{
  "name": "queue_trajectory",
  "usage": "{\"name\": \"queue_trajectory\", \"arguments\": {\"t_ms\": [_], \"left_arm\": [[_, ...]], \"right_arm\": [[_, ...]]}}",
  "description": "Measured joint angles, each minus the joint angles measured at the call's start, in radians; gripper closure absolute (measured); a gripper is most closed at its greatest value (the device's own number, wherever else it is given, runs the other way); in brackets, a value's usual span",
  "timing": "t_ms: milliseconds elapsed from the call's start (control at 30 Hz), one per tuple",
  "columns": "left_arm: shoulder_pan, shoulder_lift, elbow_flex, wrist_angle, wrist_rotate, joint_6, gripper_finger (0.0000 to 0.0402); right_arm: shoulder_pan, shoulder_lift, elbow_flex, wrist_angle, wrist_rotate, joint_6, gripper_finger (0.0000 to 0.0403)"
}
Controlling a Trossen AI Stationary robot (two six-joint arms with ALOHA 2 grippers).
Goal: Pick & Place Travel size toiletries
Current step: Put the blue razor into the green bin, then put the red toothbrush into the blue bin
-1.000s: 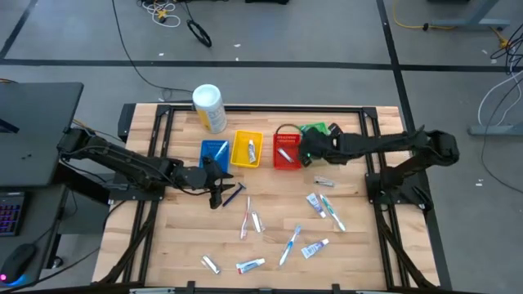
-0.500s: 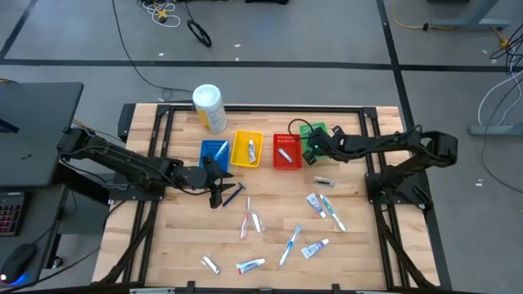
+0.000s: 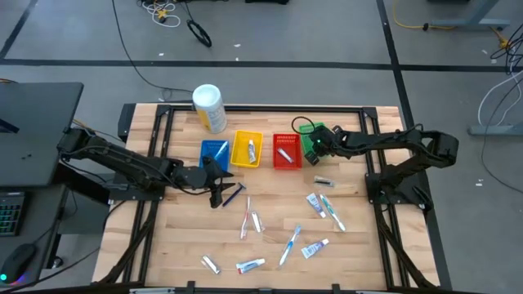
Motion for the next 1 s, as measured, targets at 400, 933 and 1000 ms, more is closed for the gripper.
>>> {"name": "queue_trajectory", "arguments": {"t_ms": [400, 933, 1000], "left_arm": [[0.0, 0.0, 0.0, 0.0, 0.0, 0.0, 0.0237], [0.0, 0.0, 0.0, -0.001, 0.0, -0.034, 0.0237], [0.0, 0.0, 0.0, -0.001, 0.003, -0.034, 0.0237]], "right_arm": [[0.0, -0.004, 0.0, 0.024, 0.003, -0.04, 0.0243], [0.138, -0.14, 0.147, -0.023, -0.001, -0.1, 0.0234], [0.184, -0.141, 0.162, -0.022, -0.031, -0.101, 0.0234]]}}
